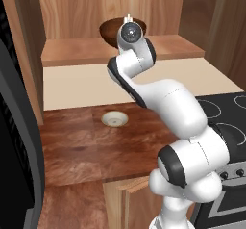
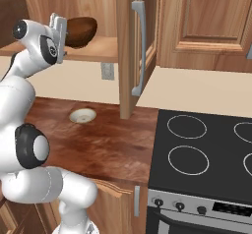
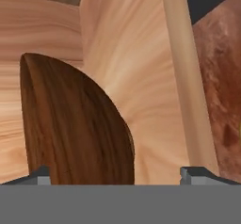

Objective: Pick up the bowls on the counter and stack them on top of one another in the open cabinet. Place the smaller bowl on top of the larger bowl.

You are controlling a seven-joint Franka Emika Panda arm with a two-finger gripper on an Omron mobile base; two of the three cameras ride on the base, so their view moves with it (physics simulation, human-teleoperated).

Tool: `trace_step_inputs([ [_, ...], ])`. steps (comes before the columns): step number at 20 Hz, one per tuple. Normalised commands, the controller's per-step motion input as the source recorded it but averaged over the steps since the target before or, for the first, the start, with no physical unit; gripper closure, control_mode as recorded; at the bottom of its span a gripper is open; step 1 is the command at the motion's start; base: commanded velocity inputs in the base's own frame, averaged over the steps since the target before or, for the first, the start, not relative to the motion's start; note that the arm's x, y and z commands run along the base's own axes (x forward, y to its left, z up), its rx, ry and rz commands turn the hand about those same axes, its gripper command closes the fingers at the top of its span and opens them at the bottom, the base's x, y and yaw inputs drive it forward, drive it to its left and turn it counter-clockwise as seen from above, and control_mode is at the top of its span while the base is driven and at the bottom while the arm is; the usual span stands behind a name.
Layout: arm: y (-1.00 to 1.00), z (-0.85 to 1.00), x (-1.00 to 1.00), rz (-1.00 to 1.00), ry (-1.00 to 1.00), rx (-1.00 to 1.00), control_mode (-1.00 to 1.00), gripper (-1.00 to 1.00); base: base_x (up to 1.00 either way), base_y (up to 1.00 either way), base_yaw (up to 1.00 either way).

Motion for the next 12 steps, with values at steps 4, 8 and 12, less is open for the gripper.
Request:
trace_step_inputs([
  [4,0.06,0.1,0.07,0.0,-0.09,0.03,-1.0,-1.0,0.0,0.0,0.0],
  [8,0.06,0.11,0.06,0.0,-0.09,0.03,-1.0,-1.0,0.0,0.0,0.0],
  [12,0.06,0.12,0.05,0.0,-0.1,0.03,-1.0,-1.0,0.0,0.0,0.0],
])
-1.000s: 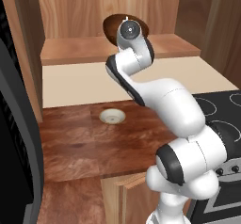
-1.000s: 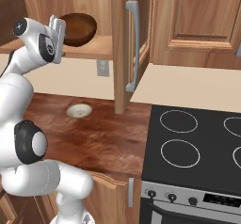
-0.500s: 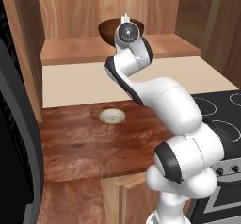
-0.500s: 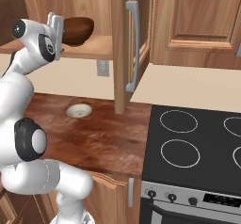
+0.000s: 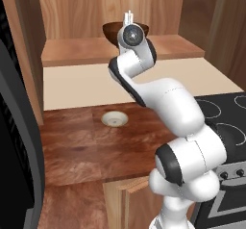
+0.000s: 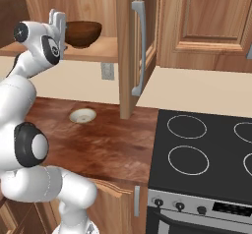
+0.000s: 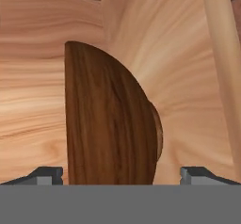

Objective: Pick up the bowls on the counter and stack them on top of one another in the open cabinet. Place the smaller bowl on top of the larger bowl.

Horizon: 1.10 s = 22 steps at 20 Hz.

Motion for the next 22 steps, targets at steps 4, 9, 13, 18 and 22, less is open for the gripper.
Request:
trace_step_inputs([
  [4,0.06,0.13,0.01,0.0,-0.1,0.02,-1.0,-1.0,0.0,0.0,0.0],
  [9,0.06,0.07,-0.02,0.0,-0.09,0.03,-1.0,-1.0,0.0,0.0,0.0],
  [13,0.05,0.09,-0.13,0.0,-0.09,0.04,-1.0,-1.0,0.0,0.0,0.0],
  [18,0.02,0.01,-0.48,0.0,-0.06,0.05,-1.0,-1.0,0.0,0.0,0.0],
  [22,0.02,0.0,-0.62,-0.01,-0.05,0.04,-1.0,-1.0,0.0,0.0,0.0],
])
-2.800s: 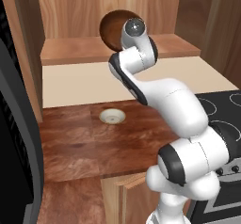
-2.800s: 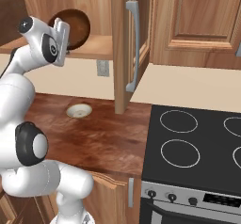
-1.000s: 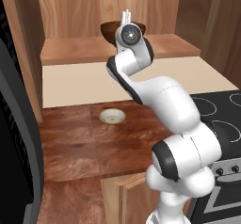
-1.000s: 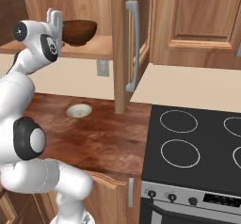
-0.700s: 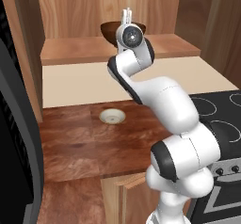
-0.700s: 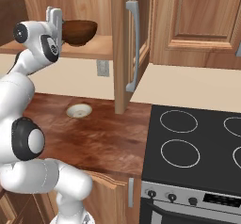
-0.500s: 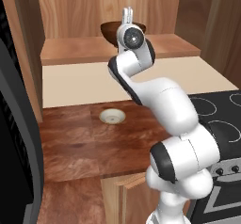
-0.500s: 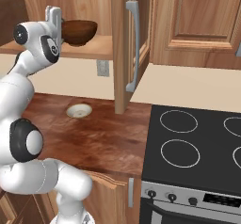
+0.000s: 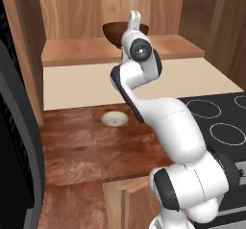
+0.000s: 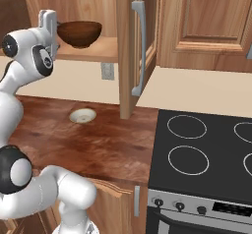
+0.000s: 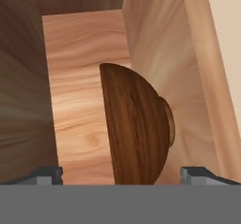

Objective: Pick up the bowls on the counter and stack them on top of one another in the open cabinet. Place the smaller bowl on top of the larger bowl.

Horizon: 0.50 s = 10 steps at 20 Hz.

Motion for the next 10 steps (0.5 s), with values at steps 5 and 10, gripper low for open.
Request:
trace_step_inputs([
  [5,0.02,0.0,-0.61,-0.02,-0.08,0.03,-1.0,-1.0,0.0,0.0,0.0],
  [10,0.0,0.0,-0.62,-0.02,-0.05,0.02,-1.0,-1.0,0.0,0.0,0.0],
])
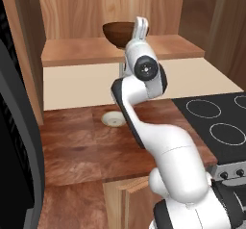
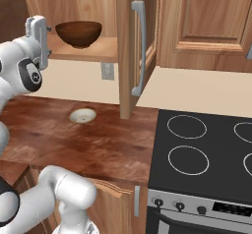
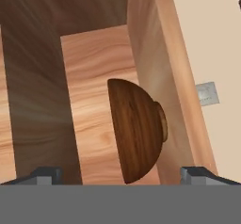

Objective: Pick up the bowls on the counter and stack them on top of one another in the open cabinet. Place the smaller bowl on top of the larger bowl.

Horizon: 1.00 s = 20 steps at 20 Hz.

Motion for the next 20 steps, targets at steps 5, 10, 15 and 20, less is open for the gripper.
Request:
trace_step_inputs([
  [5,-0.04,-0.1,-0.57,-0.03,0.03,0.01,-1.0,-1.0,0.0,0.0,0.0],
  [10,-0.02,-0.21,-0.42,-0.02,0.16,0.0,-1.0,-1.0,0.0,0.0,0.0],
  [15,0.0,-0.28,-0.36,-0.01,0.18,-0.01,-1.0,-1.0,0.0,0.0,0.0],
  [20,-0.06,-0.42,-0.38,0.0,0.12,-0.02,-1.0,-1.0,0.0,0.0,0.0],
])
